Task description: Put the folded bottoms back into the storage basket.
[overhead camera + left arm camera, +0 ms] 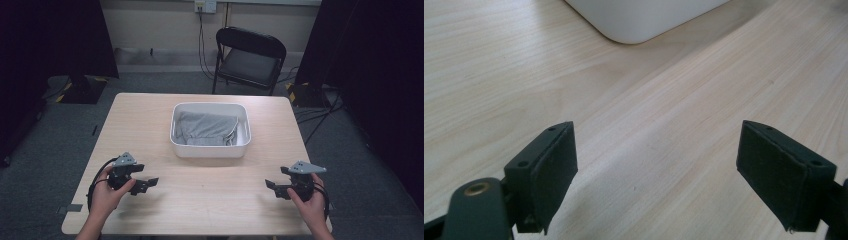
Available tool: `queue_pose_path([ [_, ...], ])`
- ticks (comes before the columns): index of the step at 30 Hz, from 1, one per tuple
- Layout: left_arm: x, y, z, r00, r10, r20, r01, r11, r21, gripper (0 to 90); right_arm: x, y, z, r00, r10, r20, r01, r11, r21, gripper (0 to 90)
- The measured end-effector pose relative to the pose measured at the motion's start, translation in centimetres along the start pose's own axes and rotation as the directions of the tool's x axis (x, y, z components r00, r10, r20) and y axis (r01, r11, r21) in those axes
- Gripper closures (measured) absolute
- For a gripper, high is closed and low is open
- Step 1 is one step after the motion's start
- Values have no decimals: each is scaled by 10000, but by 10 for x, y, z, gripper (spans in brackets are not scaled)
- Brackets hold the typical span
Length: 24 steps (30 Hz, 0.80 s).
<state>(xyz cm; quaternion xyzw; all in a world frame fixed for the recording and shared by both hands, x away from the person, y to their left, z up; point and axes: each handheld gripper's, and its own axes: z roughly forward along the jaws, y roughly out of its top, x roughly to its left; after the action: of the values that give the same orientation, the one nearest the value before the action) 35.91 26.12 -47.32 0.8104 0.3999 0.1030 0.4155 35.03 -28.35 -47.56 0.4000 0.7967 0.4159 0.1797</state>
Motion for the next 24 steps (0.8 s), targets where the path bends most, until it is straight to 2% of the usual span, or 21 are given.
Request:
queue_pose_path([
  [24,6,-18,-12,9999,-59,-150,62,9998,201,163,-2,-11,-3,9999,38,112,-40,9998,172,174],
])
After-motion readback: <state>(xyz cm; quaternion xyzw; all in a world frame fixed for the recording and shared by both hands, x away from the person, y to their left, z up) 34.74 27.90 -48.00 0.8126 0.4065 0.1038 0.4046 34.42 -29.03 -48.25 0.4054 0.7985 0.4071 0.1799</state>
